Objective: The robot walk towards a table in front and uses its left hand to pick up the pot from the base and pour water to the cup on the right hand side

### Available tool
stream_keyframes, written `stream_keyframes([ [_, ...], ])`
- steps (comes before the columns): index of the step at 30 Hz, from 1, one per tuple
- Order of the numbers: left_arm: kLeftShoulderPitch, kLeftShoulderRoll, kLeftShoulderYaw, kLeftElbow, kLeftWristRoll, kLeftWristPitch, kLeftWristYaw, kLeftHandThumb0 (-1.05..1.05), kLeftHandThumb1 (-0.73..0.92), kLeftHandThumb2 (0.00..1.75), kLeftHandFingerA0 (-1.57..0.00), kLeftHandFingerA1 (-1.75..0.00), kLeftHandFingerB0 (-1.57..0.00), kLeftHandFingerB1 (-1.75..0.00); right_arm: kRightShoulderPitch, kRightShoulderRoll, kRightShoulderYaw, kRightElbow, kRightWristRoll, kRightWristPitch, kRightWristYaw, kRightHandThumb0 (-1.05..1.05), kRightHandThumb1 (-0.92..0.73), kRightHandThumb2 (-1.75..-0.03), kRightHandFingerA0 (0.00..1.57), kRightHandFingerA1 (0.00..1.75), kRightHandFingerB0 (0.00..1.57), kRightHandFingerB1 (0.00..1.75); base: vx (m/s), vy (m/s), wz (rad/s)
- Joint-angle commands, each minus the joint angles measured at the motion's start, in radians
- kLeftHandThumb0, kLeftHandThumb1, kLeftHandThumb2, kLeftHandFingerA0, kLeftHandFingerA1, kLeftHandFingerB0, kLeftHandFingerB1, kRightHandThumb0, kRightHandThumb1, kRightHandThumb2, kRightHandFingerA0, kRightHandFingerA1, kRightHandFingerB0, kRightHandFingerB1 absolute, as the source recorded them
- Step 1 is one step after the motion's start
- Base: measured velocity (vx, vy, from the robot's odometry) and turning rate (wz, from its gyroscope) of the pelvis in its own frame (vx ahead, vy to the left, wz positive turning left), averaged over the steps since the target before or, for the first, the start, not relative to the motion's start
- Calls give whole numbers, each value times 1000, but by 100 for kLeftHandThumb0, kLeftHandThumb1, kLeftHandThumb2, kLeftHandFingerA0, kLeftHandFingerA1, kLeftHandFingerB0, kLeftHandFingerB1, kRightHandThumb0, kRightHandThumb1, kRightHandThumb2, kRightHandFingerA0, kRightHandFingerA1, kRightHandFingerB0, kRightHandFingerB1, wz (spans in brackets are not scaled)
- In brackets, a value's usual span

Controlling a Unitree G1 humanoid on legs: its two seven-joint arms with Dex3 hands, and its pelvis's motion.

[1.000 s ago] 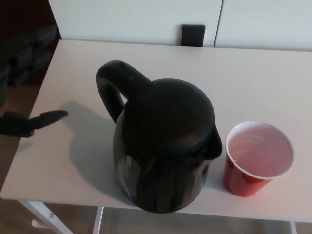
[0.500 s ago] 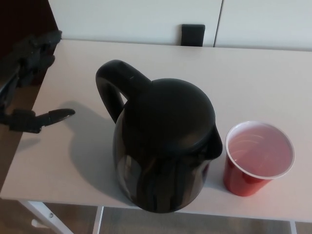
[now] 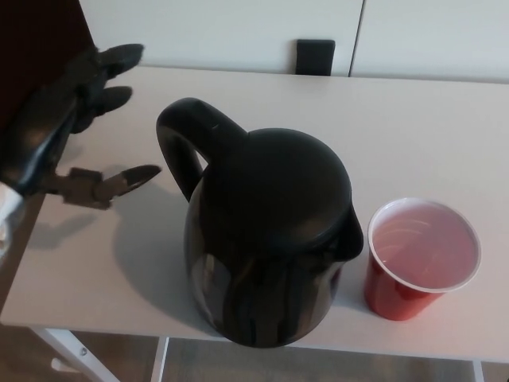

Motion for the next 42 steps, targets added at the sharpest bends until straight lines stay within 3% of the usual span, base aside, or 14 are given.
stream_keyframes([
  [1,-39,-32,-24,11,67,64,68,-19,35,87,-9,-51,-7,-50,-13,-17,7,2,-12,-7,-8,-45,-55,-57,54,55,21,29,0,0,0],
  [5,-44,-40,-29,24,72,64,63,-20,34,87,-9,-51,-7,-49,-25,-15,8,1,-7,-7,-2,-45,-53,-57,49,55,21,29,0,0,0],
  [6,-43,-46,-33,25,74,73,65,-20,34,87,-9,-50,-7,-50,-33,-14,7,5,-8,-2,-18,-46,-55,-57,55,56,25,30,0,0,0],
  [13,-48,-56,-49,50,93,54,69,-21,35,87,-8,-50,-6,-49,-43,-13,8,2,-8,1,-24,-47,-52,-56,56,58,24,29,0,0,0],
  [18,-64,-62,-50,62,95,51,66,-22,35,87,-8,-50,-6,-49,-50,-17,5,-3,2,11,-1,-46,-53,-57,50,56,21,29,0,0,0],
  [30,-90,-75,-61,91,105,53,58,-21,33,87,-10,-50,-8,-50,-53,-13,7,-13,-2,12,-19,-42,-60,-58,55,54,23,30,0,0,0],
  [31,-97,-81,-63,101,105,46,60,-43,41,62,-24,-40,-14,-34,-55,-13,9,-14,-4,11,-19,-42,-60,-58,53,55,22,29,0,0,0],
  [36,-106,-91,-63,113,109,37,60,-43,41,62,-25,-40,-14,-34,-57,-12,6,-14,0,14,-20,-43,-59,-58,49,53,22,29,0,0,0],
  [37,-112,-93,-75,129,123,19,64,-47,40,63,-26,-40,-16,-34,-56,-12,8,-12,-4,8,-23,-51,-42,-77,46,61,16,42,0,0,0],
  [38,-115,-96,-82,139,131,8,67,-49,40,64,-26,-40,-16,-35,-56,-12,9,-10,-6,4,-25,-46,-56,-57,52,54,23,30,0,0,0],
  [42,-122,-99,-90,153,139,2,71,-49,40,64,-25,-41,-16,-35,-58,-13,6,-9,-2,5,-22,-46,-58,-59,51,53,23,30,0,0,0],
])
